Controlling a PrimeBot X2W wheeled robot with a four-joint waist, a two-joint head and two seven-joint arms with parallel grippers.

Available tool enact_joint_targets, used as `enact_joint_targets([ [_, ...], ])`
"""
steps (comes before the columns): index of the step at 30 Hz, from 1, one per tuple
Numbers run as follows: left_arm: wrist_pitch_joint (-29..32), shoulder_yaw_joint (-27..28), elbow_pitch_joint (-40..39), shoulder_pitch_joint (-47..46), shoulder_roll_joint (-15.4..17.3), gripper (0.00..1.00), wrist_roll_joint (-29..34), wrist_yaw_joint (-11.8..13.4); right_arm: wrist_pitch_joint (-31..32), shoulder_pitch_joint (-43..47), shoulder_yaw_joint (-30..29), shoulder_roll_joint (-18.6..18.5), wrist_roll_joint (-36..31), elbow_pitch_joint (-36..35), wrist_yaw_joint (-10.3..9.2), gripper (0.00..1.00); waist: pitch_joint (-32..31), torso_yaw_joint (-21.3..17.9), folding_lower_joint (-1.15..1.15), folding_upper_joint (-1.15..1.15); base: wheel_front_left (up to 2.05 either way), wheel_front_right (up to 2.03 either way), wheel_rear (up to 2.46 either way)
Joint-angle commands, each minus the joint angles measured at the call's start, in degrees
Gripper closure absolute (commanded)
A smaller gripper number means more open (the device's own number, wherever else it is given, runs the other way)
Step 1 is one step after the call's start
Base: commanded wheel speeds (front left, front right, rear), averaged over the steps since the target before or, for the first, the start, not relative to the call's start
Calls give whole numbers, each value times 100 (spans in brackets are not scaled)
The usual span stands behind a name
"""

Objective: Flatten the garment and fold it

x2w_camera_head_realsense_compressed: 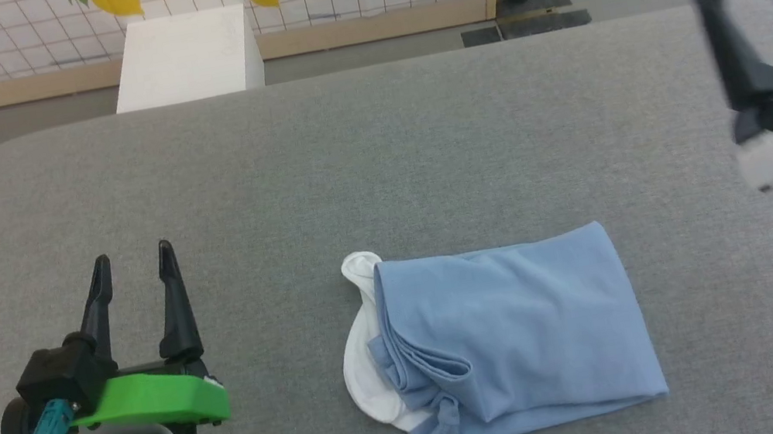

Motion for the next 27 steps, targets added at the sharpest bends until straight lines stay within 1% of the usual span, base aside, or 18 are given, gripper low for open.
enact_joint_targets([
  [1, -26, 16, 7, 105, -19, 0, 79, -20, -264, 293, -204, 51, -167, 10, -8, 0, -79, -40, 0, 0, 0, 0, 0],
  [5, -26, 20, 12, 157, -66, 0, 125, 15, -878, 1007, -907, 299, -593, 82, -8, 0, -137, -30, 0, 0, 0, 0, 0],
  [10, -26, 28, 48, 212, -119, 0, 160, 53, -1121, 1774, -1440, 659, -955, 137, -8, 0, -156, -4, 0, 0, 0, 0, 0],
  [18, -26, -18, 322, 253, -159, 0, 285, 118, -1182, 2456, -1508, 991, -1358, 265, -8, 0, -187, 24, 0, 0, 0, 0, 0],
  [27, -26, -117, 778, 158, -105, 0, 429, 186, -1188, 2491, -1468, 1001, -1606, 592, -8, 0, -142, 51, 0, 0, 0, 0, 0],
])
